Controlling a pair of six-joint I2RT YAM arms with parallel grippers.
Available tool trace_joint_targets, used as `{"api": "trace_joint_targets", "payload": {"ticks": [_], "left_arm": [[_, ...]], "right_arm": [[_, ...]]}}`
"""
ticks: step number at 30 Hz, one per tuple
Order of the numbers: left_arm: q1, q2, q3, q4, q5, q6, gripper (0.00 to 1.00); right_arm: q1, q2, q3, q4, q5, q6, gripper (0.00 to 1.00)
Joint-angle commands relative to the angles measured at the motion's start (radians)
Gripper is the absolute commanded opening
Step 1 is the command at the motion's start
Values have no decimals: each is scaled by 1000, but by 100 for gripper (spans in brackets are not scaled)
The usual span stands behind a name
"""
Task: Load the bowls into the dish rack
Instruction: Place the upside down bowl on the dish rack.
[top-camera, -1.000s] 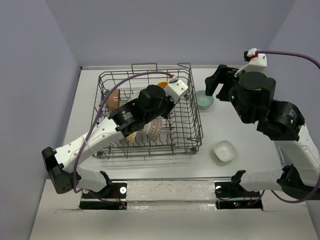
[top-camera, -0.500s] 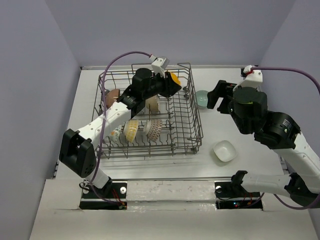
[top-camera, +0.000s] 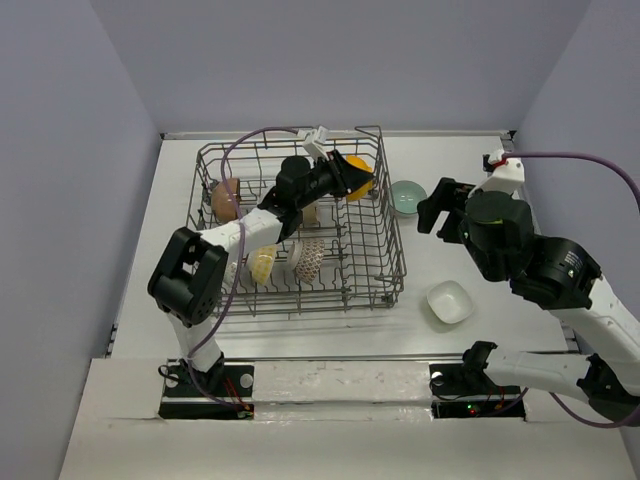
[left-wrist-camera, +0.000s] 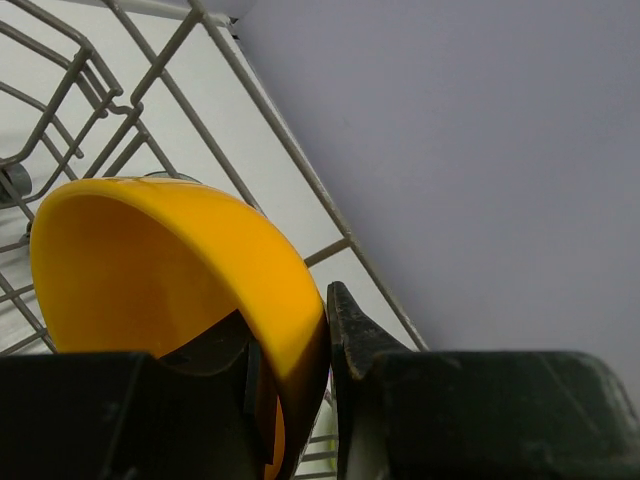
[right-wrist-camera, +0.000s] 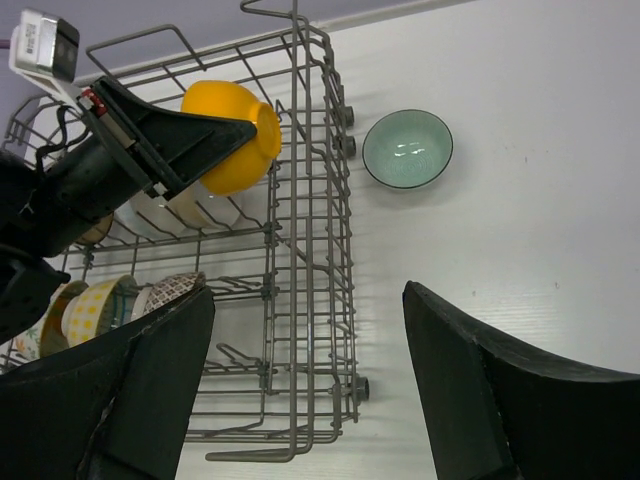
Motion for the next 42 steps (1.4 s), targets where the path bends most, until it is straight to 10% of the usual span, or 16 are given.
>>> {"api": "trace_joint_targets", "payload": {"ticks": [1,42], "left_arm": [[6,15,13,212,-35,-92,0],[-8,248,159,37,-180,-145,0]], "right_arm": [[-1,-27,-14,15,-4,32,81],[-1,117,-155,95,-21,24,84]]}}
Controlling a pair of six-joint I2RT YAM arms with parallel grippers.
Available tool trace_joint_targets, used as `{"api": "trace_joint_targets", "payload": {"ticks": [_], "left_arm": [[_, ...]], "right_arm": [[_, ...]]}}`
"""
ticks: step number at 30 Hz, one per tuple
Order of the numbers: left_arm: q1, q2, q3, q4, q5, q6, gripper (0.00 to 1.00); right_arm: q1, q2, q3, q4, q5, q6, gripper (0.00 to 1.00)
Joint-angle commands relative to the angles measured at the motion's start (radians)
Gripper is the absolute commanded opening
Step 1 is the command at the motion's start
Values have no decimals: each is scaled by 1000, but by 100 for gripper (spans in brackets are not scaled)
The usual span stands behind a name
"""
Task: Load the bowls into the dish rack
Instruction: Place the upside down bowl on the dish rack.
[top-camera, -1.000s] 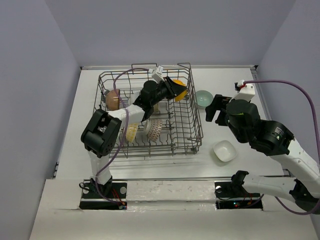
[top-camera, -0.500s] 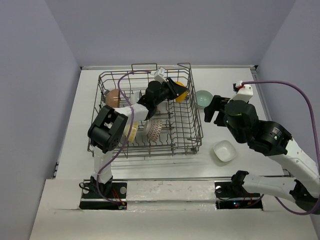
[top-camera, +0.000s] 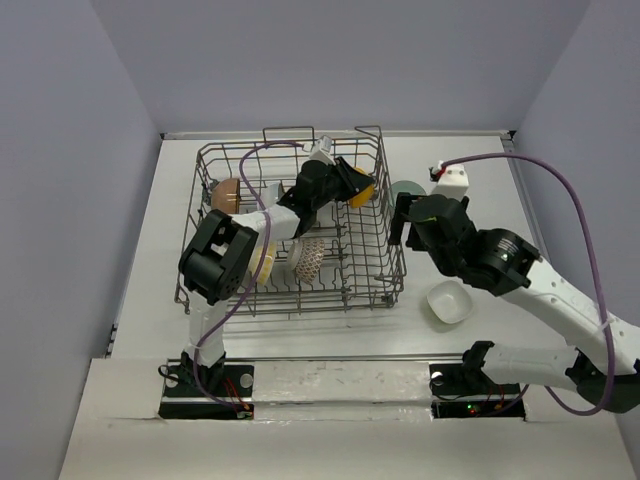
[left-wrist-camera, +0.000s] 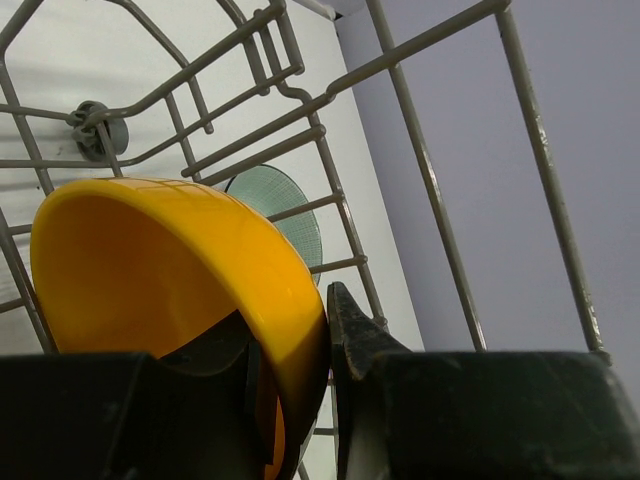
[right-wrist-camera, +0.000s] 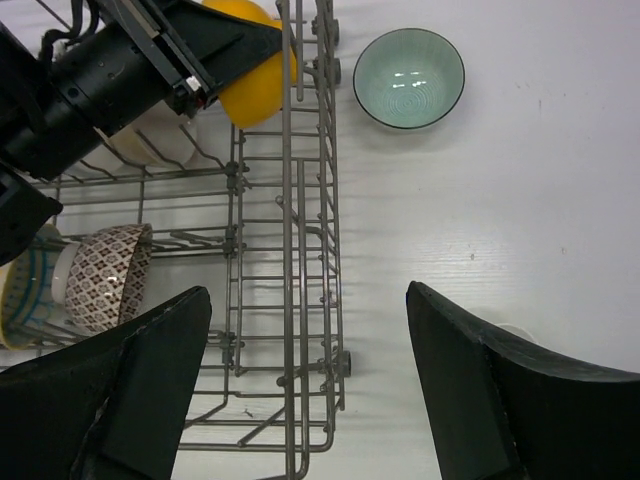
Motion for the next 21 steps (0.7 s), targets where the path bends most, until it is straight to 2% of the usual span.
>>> {"api": "trace_joint_targets", "payload": {"ticks": [1,8,11,13,15,21], "left_arm": [[-5,-10,49,34,-22,7,0],[-5,-3,44,25,-25,7,0],[-5,-3,41,23,-25,7,0],[-5,-2,40,20,-27,5,0],[-4,-2,38,19,-28,3,0],[-4,-11,23,12,-39,3,1]], "right_arm": [[-1,67,-15,56,29,2,84],[-1,125,-79,113,-5,11,82],[-10,143,-110,121,-14,27,76],[-10,145,-141,136,-24,36,68],[-19,142,-161,147,-37,42,65],[-37,145,-202,167,-59,53,37]]}}
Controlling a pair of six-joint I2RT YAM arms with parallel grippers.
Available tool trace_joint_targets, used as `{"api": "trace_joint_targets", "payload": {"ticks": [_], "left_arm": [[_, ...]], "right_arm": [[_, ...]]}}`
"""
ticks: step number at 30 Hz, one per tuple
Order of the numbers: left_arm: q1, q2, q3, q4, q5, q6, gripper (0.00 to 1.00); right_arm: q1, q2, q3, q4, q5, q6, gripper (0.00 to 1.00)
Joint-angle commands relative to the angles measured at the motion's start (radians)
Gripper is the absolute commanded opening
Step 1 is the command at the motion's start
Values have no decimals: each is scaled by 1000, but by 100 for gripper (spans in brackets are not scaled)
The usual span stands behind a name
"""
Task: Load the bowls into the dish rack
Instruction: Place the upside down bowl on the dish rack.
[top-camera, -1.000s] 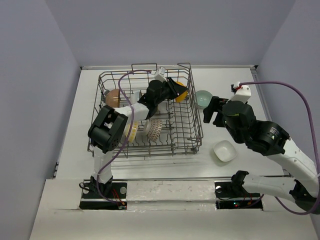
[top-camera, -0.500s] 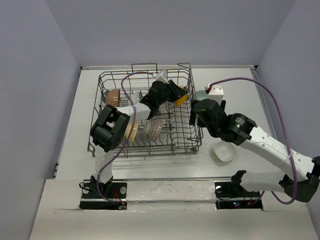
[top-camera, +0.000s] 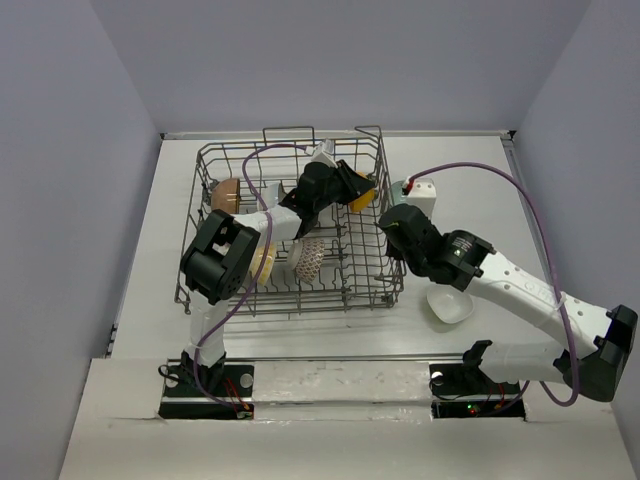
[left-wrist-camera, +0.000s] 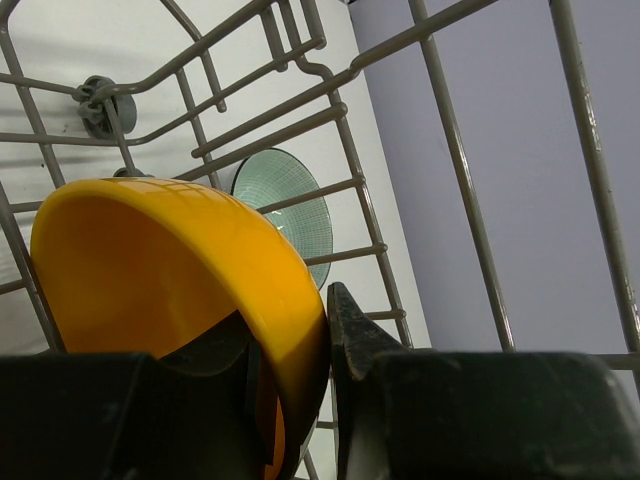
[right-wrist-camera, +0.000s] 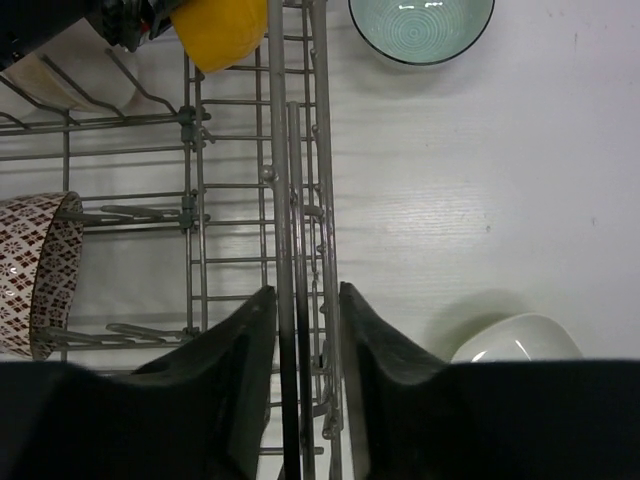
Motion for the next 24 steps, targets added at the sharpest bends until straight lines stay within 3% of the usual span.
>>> {"api": "trace_joint_targets", "payload": {"ticks": [1,10,16,24], "left_arm": [[3,-28,16,43,-40,9,2],[6,-77,-15,-34,-123,41,11],[7,-105,-30,-86,-172,38,23],[7,-134,-35,-187,-261,24,26]], "right_arm": [[-12,0,-30,52,-11,28,31],[-30,-9,-44,59,-20,22,23],[-39,-6,-46,60,-30,19,19],[-48,-15,-43,60,-34,14,19]]}}
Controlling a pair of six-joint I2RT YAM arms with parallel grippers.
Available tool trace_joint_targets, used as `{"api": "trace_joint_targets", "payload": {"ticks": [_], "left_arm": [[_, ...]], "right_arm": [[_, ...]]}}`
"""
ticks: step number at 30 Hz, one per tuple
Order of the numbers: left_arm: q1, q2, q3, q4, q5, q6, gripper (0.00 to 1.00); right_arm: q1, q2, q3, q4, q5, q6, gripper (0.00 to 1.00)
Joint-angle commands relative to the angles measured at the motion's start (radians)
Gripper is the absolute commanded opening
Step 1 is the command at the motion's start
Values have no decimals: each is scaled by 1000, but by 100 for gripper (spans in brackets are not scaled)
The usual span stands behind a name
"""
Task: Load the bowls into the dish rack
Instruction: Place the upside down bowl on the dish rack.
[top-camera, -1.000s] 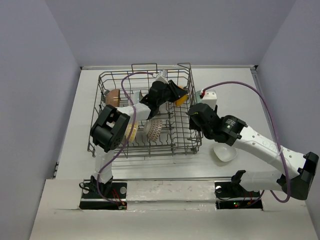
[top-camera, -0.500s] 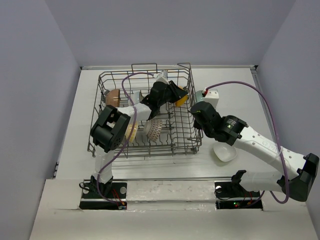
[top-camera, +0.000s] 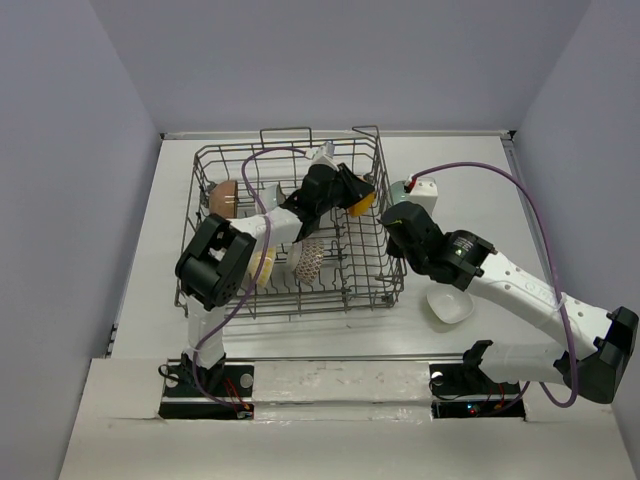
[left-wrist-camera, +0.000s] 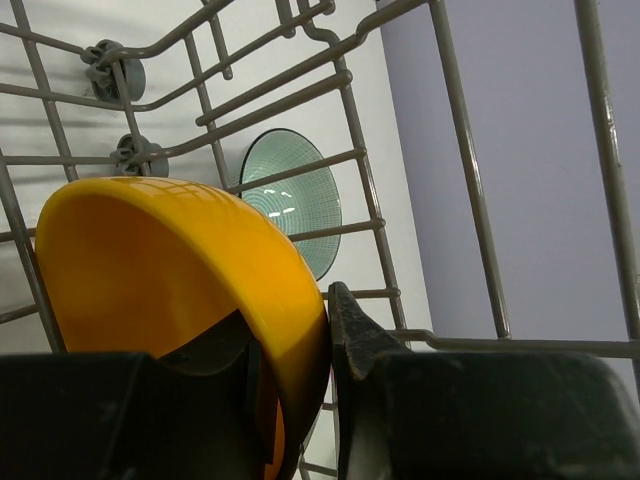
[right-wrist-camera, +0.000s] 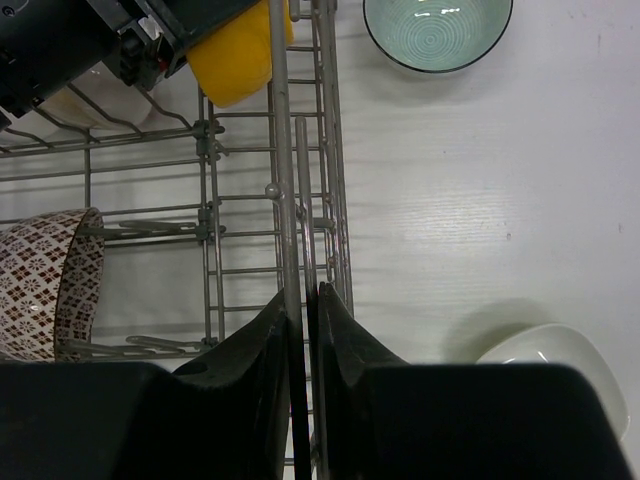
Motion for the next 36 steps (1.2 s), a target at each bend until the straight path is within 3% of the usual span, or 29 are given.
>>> {"api": "trace_joint_targets", "payload": {"ticks": [1,3,8,16,26,36], "left_arm": [[36,-86,-12,-101,-188,31,27],[36,-91,-9,-124,-197,31,35],[36,-91,0,-157,-209,36,45],[37,-92,18,-206,-223,39,48],[37,-75,61,-305,-246,59,65],[37,-74,72,-356,-255,61,68]], "right_arm": [[-20,-7,-24,3,-5,9,19],[-20,-4,-21,3,-10,7,19],[-20,5,-10,3,-19,6,19],[-20,10,-1,5,-24,0,18],[-20,25,12,3,-30,-2,18],[-20,27,10,3,-33,-3,18]]}}
